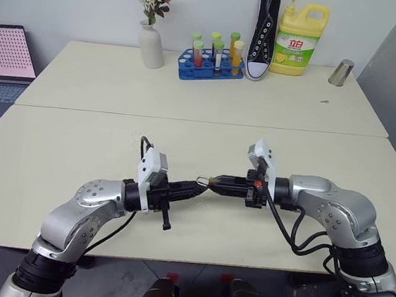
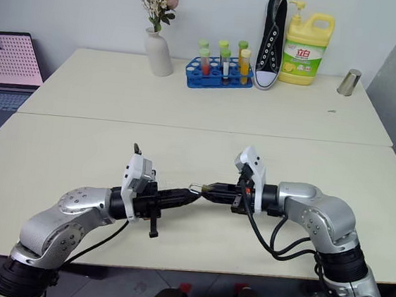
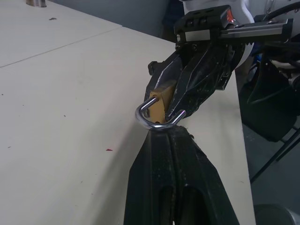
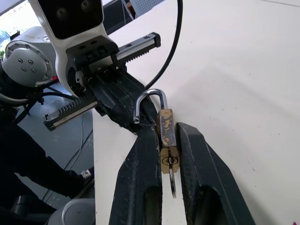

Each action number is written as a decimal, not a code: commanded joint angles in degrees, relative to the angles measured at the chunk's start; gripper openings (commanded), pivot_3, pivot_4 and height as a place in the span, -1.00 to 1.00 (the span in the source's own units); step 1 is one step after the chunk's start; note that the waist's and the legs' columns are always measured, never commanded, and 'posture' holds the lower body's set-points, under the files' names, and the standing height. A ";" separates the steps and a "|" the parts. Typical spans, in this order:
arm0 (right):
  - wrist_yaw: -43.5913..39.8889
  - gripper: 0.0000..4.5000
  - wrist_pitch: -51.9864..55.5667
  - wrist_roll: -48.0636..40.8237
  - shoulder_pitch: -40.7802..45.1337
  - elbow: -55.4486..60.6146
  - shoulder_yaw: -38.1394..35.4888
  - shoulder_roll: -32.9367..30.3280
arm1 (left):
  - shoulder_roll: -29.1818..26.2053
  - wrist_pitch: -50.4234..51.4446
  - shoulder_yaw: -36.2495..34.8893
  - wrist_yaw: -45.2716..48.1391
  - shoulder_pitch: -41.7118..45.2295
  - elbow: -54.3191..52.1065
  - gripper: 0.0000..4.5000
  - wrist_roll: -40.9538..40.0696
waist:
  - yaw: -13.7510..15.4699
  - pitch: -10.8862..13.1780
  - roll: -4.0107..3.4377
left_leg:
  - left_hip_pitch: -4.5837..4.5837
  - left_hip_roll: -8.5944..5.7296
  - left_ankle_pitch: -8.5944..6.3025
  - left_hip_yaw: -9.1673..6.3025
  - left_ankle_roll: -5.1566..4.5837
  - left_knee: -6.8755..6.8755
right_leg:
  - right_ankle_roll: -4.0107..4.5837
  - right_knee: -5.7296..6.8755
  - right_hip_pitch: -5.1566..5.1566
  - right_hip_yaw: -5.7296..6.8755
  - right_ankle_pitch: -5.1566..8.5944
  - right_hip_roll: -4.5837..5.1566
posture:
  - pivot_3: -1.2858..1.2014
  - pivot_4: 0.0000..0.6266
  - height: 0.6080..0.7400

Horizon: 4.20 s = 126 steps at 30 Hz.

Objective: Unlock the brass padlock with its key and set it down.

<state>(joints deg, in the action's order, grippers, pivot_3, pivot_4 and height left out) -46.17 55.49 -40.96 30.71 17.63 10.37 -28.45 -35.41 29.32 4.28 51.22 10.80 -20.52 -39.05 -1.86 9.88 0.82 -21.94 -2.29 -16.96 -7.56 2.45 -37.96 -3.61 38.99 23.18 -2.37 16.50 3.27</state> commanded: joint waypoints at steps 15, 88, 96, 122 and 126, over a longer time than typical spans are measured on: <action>-0.95 -0.93 -0.89 0.41 0.07 1.83 -0.19 0.23 | 2.00 6.23 -4.75 -3.10 2.57 -4.22 -1.00 -5.91 | 0.00 0.00 0.00 | 0.00 0.01 0.08 0.01 0.14 0.00 | 0.00 -0.01 0.00 -0.01 0.00 0.00 | 0.03 -0.52 1.00; -2.15 -0.93 -1.73 6.66 1.61 -6.72 4.14 2.84 | -3.60 -47.40 -0.71 -0.13 -2.45 21.86 1.00 36.74 | -0.33 -0.01 -0.03 | 0.09 -0.04 0.00 0.10 0.00 0.08 | 0.06 -0.03 0.02 -0.04 -0.03 -0.05 | 0.03 -0.52 1.00; -2.29 -0.93 -0.87 11.54 5.53 -19.65 7.45 7.78 | -3.89 -47.09 0.41 3.35 -4.79 17.83 1.00 32.13 | 0.05 0.00 -0.04 | 0.03 0.01 0.00 0.02 0.00 0.02 | 0.10 -0.02 0.03 -0.01 -0.06 0.05 | 0.03 -0.52 1.00; -6.32 0.21 8.95 13.69 4.63 -14.95 13.34 -1.50 | -6.45 -38.84 0.98 10.11 -5.41 12.27 1.00 25.96 | 0.11 -0.03 -0.06 | 0.06 0.00 -0.02 0.02 -0.03 0.01 | 0.10 -0.01 -0.01 0.02 -0.06 0.02 | 0.03 -0.52 1.00; -8.21 0.35 1.20 17.25 2.84 -9.45 15.67 -8.22 | -5.78 -33.56 0.25 9.10 -5.67 9.72 1.00 23.47 | 0.33 -0.05 -0.03 | 0.05 0.00 -0.02 -0.03 -0.03 -0.02 | 0.09 -0.02 -0.06 0.06 -0.05 0.10 | 0.03 -0.52 1.00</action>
<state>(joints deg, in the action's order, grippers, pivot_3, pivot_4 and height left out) -54.69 58.72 -27.44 34.66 7.54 25.32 -34.11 -41.29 -5.90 5.38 60.73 4.97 -8.06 -13.80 -1.53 9.84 0.79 -21.89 -2.30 -16.98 -7.58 2.42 -37.98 -3.52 38.96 23.11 -2.30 16.45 3.40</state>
